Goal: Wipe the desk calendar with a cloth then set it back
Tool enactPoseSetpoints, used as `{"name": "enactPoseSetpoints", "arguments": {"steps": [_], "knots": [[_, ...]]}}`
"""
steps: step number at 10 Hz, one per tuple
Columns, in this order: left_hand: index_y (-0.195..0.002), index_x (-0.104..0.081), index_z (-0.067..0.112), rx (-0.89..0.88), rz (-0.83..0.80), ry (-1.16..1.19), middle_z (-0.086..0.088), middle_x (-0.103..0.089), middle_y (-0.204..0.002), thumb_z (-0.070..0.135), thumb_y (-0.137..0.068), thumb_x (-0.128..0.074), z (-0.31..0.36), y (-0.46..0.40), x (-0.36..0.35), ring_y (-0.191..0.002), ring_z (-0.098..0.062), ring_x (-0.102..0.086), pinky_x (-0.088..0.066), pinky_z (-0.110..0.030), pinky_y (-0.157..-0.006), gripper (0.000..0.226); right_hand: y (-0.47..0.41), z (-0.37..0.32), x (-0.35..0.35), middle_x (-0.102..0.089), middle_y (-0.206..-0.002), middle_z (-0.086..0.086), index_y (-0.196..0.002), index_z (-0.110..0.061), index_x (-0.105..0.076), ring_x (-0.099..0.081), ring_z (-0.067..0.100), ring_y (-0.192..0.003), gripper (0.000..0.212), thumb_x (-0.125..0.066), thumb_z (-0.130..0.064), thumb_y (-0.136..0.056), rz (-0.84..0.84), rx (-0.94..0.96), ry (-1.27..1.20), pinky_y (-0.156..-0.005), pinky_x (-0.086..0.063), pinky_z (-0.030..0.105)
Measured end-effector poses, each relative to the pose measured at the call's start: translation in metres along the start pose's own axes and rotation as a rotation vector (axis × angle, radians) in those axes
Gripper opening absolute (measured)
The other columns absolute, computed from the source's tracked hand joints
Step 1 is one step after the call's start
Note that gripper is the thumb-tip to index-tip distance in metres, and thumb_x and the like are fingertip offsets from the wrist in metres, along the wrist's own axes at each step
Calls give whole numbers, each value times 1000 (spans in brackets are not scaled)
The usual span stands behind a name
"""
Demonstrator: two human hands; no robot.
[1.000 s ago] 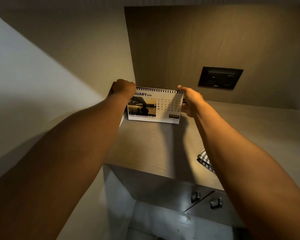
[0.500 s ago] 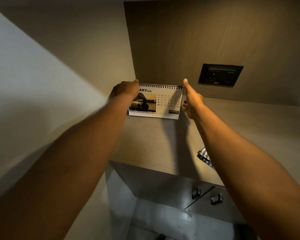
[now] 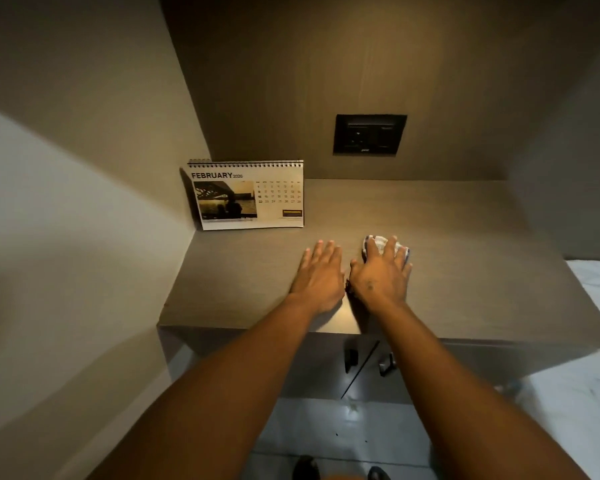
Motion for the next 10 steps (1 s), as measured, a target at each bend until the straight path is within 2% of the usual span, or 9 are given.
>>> {"name": "enactPoseSetpoints", "arguments": {"steps": [1,2,4,5,6,7,8,9,10], "knots": [[-157,-10,15,6,18,-56,-4,-3,-165,43,-103,-19,-4,2,-8,-150,-24,7,5,-44,-120,61,-3,2,1,-11,-164,15,-148,-27,-36,-3,43,-149,62,-57,-18,-91,3,62,-55,-119,-14,58],[-157,-7,17,11,8,-67,-3,-2,-165,50,-102,-14,-6,3,-10,-150,-24,8,5,-45,-120,65,-6,2,-1,-13,-164,12,-146,-28,-38,-3,41,-149,75,-69,-4,-81,-48,90,-85,-118,-18,58],[-157,-4,18,4,0,-73,-4,1,-165,55,-101,-12,-6,4,-9,-150,-24,9,3,-47,-121,68,-14,76,33,-27,-160,10,-146,-30,-39,-16,39,-148,78,-68,-1,-79,30,101,22,-117,-24,51],[-157,-3,18,26,13,-102,-4,2,-165,58,-100,-11,-18,5,-2,-150,-24,10,1,-48,-122,70,-30,128,51,-24,-162,8,-148,-33,-35,-17,35,-149,76,-64,-7,-83,7,59,85,-119,-24,50],[-157,-1,18,45,12,-127,-4,3,-165,59,-100,-10,-31,10,2,-150,-24,11,1,-49,-122,71,-40,152,50,-17,-165,5,-150,-36,-28,-12,31,-150,56,-45,-24,-98,-33,74,105,-119,-20,52],[-157,-1,18,58,-2,-120,-5,3,-165,60,-99,-10,-37,8,5,-150,-25,11,0,-49,-121,72,-46,148,46,-15,-165,4,-150,-39,-24,-11,31,-151,49,-33,-38,-102,-54,114,113,-119,-19,52],[-157,-1,18,23,58,-138,-5,3,-165,60,-99,-9,-17,-3,22,-150,-25,11,0,-49,-121,72,-52,155,67,-13,-165,5,-151,-38,-21,-9,32,-151,50,-28,-46,-102,-5,126,136,-120,-16,52],[-157,0,17,43,39,-135,-6,5,-165,61,-99,-10,-17,-3,20,-149,-25,13,1,-49,-121,73,-45,149,76,-9,-166,7,-153,-34,-17,-4,32,-151,57,-25,-55,-100,-16,155,189,-121,-8,53],[-156,4,15,-13,62,-145,-8,10,-164,63,-97,-11,7,4,12,-148,-26,19,2,-48,-121,77,-23,146,94,-7,-166,10,-155,-29,-17,1,31,-151,65,-31,-56,-98,89,219,180,-121,-1,53]]}}
Point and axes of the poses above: each hand's wrist, its own y-axis away from the middle knuckle, its own x-axis out of the back of the hand, z = x × y, the point moved 10 cm from there along -y, towards the middle knuckle
